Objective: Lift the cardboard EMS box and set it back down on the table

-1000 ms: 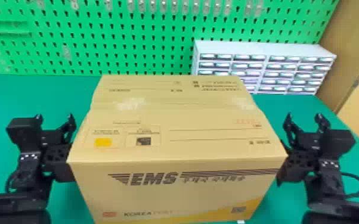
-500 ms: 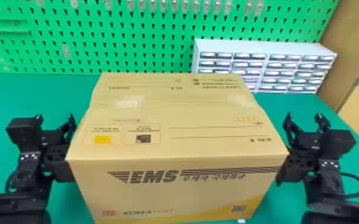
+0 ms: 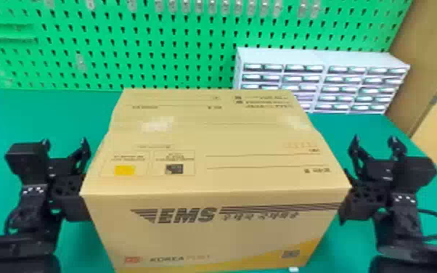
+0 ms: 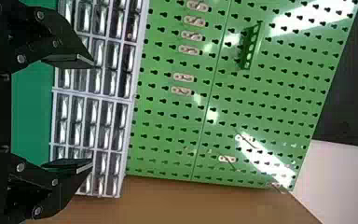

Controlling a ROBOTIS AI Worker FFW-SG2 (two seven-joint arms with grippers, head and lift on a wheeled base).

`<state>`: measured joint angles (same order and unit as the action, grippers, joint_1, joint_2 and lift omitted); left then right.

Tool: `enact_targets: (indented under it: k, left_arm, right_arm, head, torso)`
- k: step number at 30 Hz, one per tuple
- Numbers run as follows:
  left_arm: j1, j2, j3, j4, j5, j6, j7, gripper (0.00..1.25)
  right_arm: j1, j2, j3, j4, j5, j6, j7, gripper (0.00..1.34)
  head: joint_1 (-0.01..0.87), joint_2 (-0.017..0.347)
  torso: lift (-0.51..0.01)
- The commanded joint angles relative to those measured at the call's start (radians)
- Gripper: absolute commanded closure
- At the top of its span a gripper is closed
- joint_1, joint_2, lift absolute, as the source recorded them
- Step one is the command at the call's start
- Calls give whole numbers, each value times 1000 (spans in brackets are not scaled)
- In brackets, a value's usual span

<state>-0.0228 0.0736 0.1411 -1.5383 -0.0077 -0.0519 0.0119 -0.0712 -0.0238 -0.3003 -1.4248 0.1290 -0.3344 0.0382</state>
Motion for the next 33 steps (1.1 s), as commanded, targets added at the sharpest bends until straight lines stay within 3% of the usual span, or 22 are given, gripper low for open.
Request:
enact_targets:
  k: [1,15,33]
  left_arm:
    - [-6,0,-9,1,0,9,-6,463]
    - [-32,0,-37,15,2,38,-36,463]
    - [-86,-2,-192,75,64,35,-36,463]
  right_arm:
    - [-12,-2,20,3,0,0,0,506]
    - [-53,-15,70,38,-9,-6,0,506]
    - [-105,-15,185,104,-23,-35,-26,506]
  head:
    - [678,-14]
    - [678,-14]
    - [678,-14]
  torso:
    - [-101]
    - [-101]
    - [-101]
